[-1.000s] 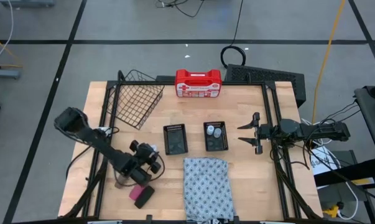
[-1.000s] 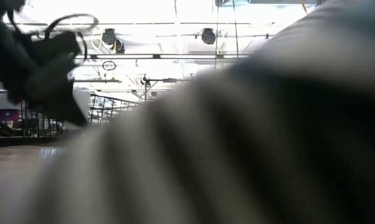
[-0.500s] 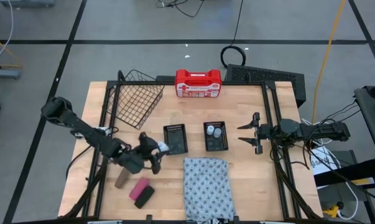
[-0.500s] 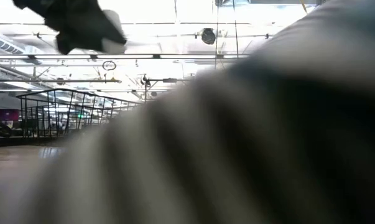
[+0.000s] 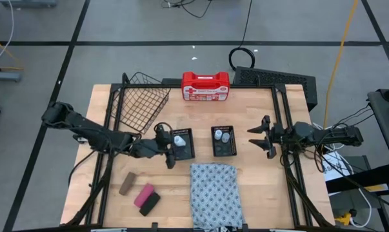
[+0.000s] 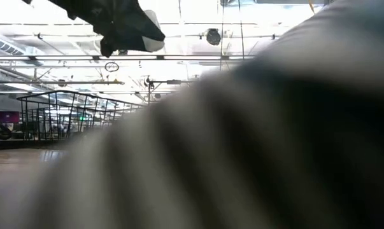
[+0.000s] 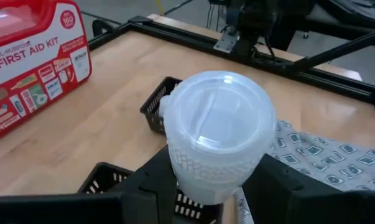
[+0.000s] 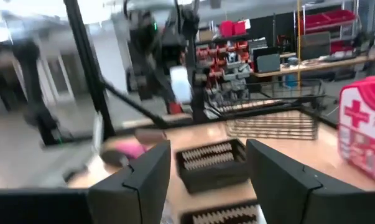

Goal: Pick & Place Medicine items
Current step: Put the white pill bottle into the right black basket

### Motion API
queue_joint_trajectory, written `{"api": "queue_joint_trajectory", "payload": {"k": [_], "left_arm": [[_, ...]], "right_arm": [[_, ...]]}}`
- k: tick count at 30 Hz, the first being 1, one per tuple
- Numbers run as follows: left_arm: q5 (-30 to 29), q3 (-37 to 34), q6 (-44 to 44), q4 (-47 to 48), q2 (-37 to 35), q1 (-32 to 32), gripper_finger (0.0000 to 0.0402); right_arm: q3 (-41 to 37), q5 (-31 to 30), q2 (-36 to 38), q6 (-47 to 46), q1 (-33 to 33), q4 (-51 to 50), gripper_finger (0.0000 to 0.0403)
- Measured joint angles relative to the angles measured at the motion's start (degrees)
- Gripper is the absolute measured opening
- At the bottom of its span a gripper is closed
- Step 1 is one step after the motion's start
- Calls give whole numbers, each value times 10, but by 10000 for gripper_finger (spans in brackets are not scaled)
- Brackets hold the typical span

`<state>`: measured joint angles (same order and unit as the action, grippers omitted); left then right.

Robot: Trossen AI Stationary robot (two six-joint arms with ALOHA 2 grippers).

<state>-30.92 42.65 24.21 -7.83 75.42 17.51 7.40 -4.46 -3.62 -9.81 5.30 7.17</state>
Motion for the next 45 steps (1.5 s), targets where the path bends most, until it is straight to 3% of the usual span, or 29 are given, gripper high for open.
{"api": "queue_joint_trajectory", "payload": {"k": [5, 10, 15, 18, 22, 26, 31, 38, 45], "left_arm": [[21, 0, -5, -1, 12, -18, 151], [30, 0, -15, -16, 46, -30, 151], [89, 25, -11, -19, 92, -50, 152], [109, 71, -31, 18, 128, -56, 152], [131, 142, -91, 64, 177, -63, 152], [145, 200, -131, 87, 215, -68, 152], [150, 244, -150, 112, 246, -70, 152], [147, 248, -137, 131, 249, -70, 152], [144, 248, -130, 146, 249, -70, 152]], "right_arm": [[0, -8, -1, -43, 0, 26, 196], [0, -77, -35, -49, 0, 53, 196], [4, -69, -125, -49, 0, 154, 196], [39, -59, -199, -45, 0, 157, 196], [134, -59, -308, -17, -1, 89, 197], [272, -58, -425, 21, 0, -62, 200], [431, -46, -581, 87, 0, -230, 241], [567, 59, -726, 177, 1, -291, 306], [620, 62, -803, 212, -1, -281, 313]]}}
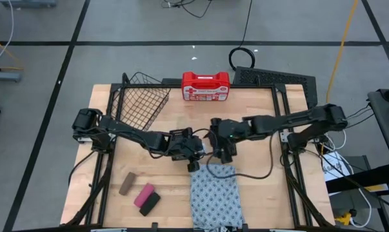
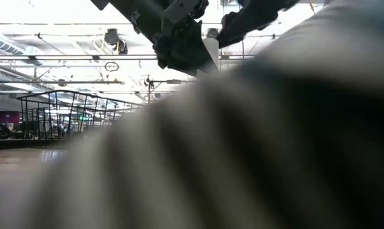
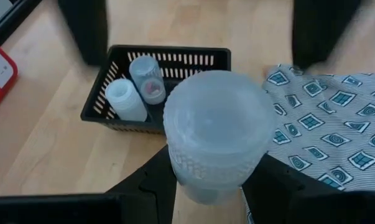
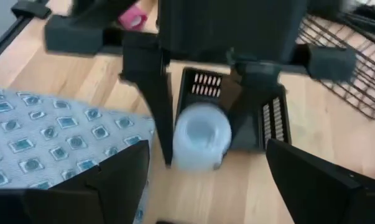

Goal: Pick & Place Medicine items
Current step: Put the white pill bottle into the right black basket

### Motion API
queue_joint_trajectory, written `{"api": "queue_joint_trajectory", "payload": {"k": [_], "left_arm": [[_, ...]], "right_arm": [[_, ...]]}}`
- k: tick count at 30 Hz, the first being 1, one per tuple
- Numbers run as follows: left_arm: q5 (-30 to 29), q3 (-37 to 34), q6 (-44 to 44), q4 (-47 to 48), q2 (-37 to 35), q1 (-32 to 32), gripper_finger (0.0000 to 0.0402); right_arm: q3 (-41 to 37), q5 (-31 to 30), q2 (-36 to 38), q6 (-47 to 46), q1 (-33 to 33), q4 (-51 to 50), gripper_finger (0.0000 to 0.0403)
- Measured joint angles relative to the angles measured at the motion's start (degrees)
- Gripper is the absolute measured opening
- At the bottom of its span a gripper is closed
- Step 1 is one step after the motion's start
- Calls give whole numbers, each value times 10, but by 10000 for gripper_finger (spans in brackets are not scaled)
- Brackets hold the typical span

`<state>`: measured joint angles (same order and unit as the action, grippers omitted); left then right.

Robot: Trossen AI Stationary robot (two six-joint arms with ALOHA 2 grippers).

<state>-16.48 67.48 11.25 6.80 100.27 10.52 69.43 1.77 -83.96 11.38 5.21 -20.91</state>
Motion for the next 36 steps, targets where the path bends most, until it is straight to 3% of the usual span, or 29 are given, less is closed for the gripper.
{"api": "queue_joint_trajectory", "payload": {"k": [14, 36], "left_arm": [[-1, -1, -3, 8, 0, 0, 152], [-1, -1, -7, -1, 0, 0, 161]], "right_arm": [[4, 14, -40, 3, 0, 38, 274], [4, 17, -40, 1, -14, 40, 125]]}}
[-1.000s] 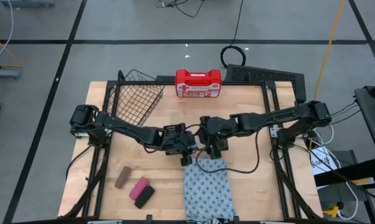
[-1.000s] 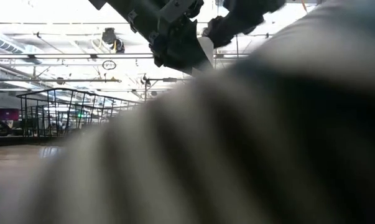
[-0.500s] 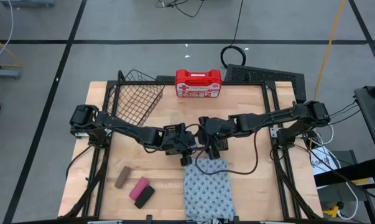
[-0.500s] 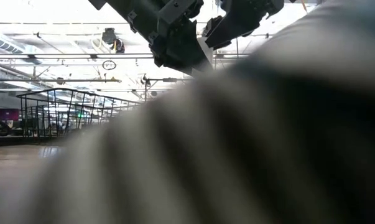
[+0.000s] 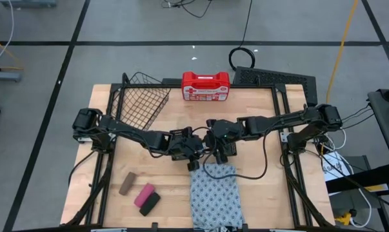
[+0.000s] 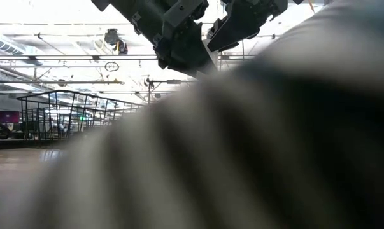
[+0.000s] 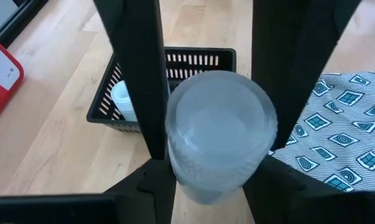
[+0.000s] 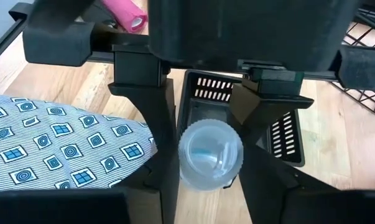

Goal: Pick & Place Medicine items
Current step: Put the white pill bottle into the right black basket

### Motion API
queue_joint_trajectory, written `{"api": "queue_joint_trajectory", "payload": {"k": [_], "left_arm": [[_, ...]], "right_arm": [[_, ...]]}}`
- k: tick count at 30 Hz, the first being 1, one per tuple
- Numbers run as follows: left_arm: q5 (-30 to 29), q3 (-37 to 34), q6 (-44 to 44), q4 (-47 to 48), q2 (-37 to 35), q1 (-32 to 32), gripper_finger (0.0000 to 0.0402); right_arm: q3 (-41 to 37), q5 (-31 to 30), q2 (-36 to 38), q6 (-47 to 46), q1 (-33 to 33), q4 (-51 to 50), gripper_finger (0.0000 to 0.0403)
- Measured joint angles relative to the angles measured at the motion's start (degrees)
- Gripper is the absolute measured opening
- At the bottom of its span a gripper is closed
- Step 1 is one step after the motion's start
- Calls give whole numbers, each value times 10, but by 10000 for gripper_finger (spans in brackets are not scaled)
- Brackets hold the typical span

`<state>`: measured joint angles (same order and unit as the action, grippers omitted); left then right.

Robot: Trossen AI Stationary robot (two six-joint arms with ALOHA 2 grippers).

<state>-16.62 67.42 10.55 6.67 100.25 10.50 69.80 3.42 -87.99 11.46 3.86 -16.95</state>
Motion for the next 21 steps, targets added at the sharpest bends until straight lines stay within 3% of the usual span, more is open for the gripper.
{"api": "queue_joint_trajectory", "payload": {"k": [11, 17, 21], "left_arm": [[13, 0, 6, -6, -48, 1, 230], [18, 0, -7, 6, -89, 1, 237], [11, -13, -22, 2, -127, 1, 233]], "right_arm": [[-1, -7, 40, 3, -6, -59, 125], [-3, -7, 90, -28, -5, -118, 125], [-44, -5, 136, -61, -5, -121, 125]]}}
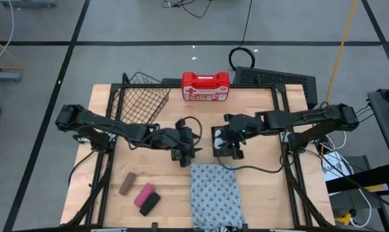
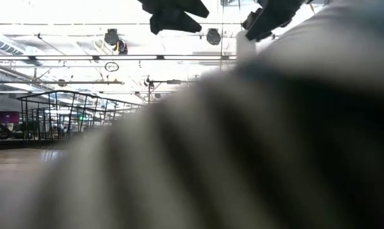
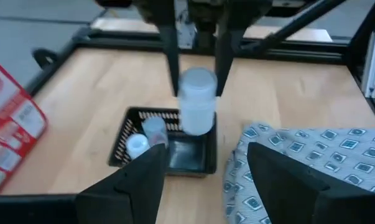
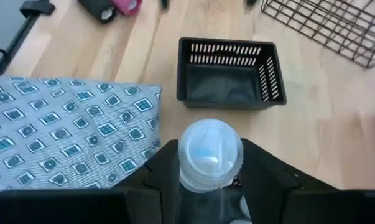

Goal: Pick & Place Medicine items
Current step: Put the white pill bottle into the right black basket

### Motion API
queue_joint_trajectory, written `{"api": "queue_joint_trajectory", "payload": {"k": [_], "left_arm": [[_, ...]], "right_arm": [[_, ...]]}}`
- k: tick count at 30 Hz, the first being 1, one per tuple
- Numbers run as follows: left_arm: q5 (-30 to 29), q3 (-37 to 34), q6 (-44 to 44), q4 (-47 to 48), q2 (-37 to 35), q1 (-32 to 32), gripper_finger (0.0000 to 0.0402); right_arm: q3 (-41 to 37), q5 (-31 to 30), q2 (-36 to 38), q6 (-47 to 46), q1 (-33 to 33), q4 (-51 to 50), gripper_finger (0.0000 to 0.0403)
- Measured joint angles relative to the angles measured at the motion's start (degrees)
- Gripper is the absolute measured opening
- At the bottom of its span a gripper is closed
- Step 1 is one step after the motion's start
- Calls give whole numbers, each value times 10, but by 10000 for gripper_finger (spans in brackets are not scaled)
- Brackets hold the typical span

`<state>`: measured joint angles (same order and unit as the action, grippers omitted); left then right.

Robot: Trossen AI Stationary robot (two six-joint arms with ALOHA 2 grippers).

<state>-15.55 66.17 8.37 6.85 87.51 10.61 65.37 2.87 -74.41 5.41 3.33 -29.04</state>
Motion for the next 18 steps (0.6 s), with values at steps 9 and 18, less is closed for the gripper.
{"api": "queue_joint_trajectory", "payload": {"k": [9, 18], "left_arm": [[-41, -122, -18, -192, -44, -15, 232], [-40, -141, 23, -220, -39, -39, 232]], "right_arm": [[-165, 1, 74, -74, 0, 96, 126], [-241, -8, 22, -92, 1, 208, 127]]}}
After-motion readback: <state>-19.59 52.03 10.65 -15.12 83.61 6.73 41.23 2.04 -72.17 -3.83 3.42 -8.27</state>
